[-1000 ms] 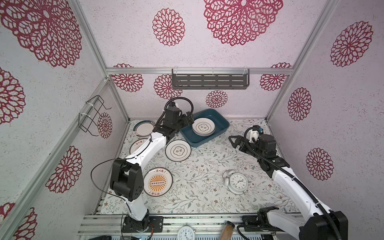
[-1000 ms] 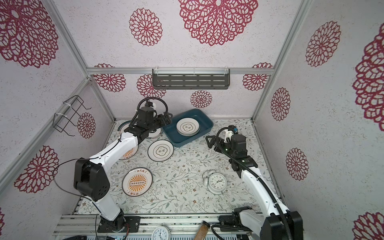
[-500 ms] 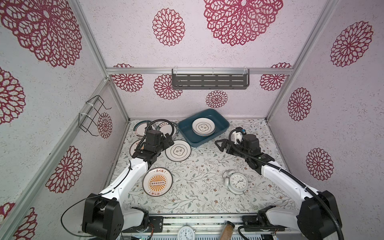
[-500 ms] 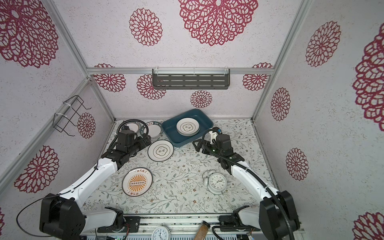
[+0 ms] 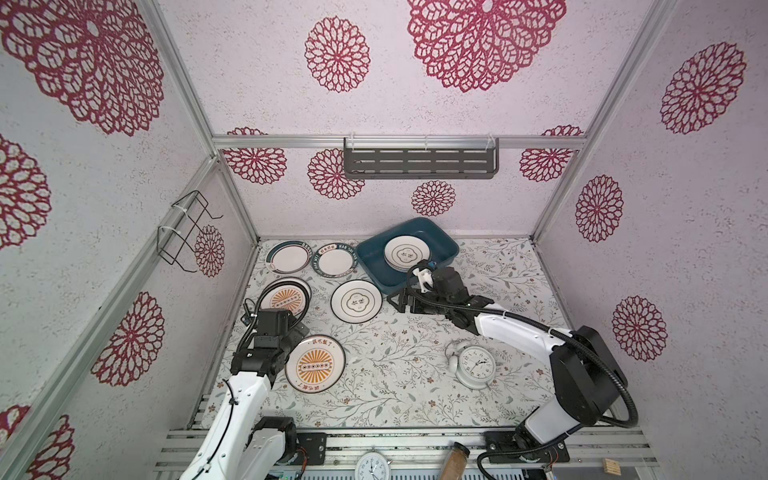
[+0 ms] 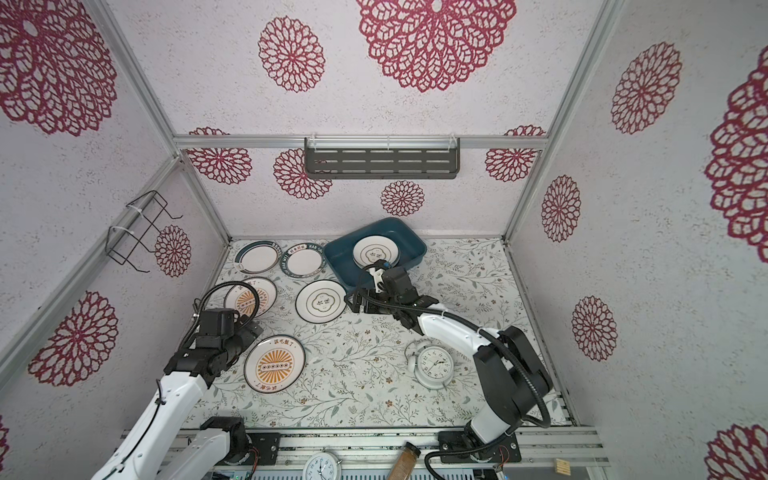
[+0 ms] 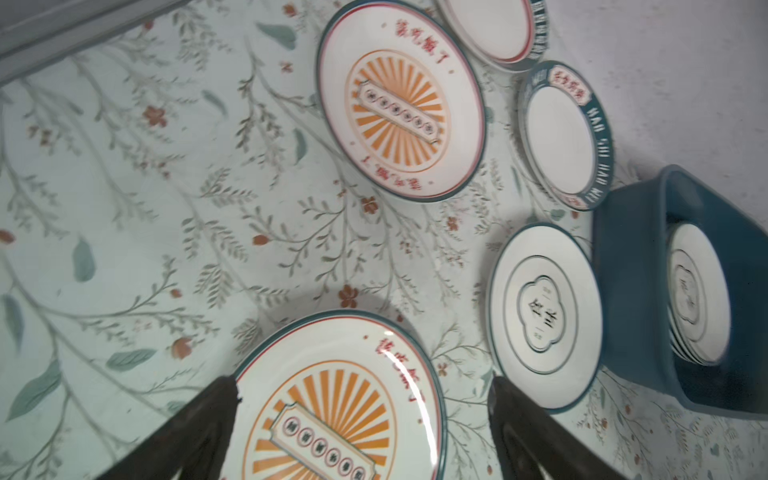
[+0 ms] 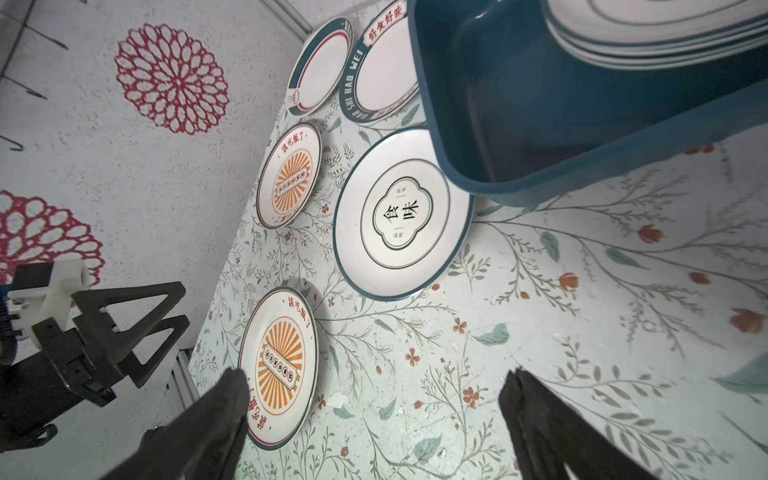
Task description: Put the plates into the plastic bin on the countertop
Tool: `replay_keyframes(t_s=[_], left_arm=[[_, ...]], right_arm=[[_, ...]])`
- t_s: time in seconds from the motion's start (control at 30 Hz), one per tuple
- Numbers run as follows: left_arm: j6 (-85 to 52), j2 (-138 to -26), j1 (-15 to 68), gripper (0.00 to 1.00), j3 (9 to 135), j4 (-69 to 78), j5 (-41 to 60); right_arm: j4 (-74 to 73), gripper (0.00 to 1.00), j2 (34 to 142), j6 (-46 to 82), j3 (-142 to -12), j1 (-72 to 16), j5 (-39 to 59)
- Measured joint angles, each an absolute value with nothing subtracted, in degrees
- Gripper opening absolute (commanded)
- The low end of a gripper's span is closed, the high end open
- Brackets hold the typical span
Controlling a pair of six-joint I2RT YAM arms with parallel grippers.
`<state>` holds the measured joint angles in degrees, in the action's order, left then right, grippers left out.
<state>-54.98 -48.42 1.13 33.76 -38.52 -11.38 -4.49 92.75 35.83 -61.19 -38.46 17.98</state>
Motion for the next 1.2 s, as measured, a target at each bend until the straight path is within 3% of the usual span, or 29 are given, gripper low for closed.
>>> replay_keyframes(t_s=[0.37,0.9,1.2], left_arm=[[-55.5,-46.5,-8.6,0.97,24.1,-38.4,-5.6],[-51.0,-53.4,-9.0,0.99,20.1,-24.9,9.3],[-49.4,-55.2,-7.9,0.93,18.3,-18.0,18.8]], right_arm=[[-4.5,0.98,98.6,35.3,-63.5,-41.7,20.2],[-4.1,0.95,101.8,34.9,-64.8,-42.0,22.5],[-3.6,0.93,103.7,34.9,-66.7,-41.9,22.8]])
